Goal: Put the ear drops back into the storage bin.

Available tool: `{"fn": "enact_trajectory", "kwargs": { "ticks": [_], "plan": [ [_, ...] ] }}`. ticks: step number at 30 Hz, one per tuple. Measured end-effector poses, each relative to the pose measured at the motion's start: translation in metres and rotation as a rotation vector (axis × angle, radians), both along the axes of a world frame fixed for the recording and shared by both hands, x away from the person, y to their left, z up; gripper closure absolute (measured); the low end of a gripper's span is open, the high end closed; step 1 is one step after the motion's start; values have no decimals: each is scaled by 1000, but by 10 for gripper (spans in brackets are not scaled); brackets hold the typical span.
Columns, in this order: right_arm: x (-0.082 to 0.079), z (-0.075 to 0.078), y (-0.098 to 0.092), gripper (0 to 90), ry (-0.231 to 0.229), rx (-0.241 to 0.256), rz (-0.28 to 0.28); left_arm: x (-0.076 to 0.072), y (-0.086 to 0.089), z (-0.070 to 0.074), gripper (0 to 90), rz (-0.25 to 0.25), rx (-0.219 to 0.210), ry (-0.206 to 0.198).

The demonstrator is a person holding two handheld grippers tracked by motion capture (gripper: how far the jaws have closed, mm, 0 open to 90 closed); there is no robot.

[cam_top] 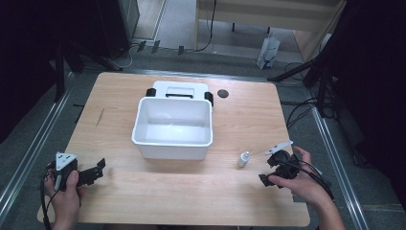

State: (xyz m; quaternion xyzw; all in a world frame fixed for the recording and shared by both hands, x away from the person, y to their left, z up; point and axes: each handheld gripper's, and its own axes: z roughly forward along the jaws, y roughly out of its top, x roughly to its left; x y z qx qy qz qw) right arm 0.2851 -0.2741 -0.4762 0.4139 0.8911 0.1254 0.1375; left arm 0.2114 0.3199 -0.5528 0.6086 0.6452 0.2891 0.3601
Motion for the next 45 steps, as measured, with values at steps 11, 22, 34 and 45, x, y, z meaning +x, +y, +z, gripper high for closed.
{"fn": "enact_trajectory", "kwargs": {
  "ticks": [11,22,34,45],
  "plan": [
    [19,17,25,132,80,-48,40,1,1,0,2,0,-11,3],
    [33,30,50,206,78,-47,31,2,1,-1,2,-4,-13,13],
    [47,30,72,447,149,-53,84,2,2,0,2,-6,-14,19],
    [60,25,82,643,204,-73,67,2,2,-1,2,-7,-17,20]
  ]
}}
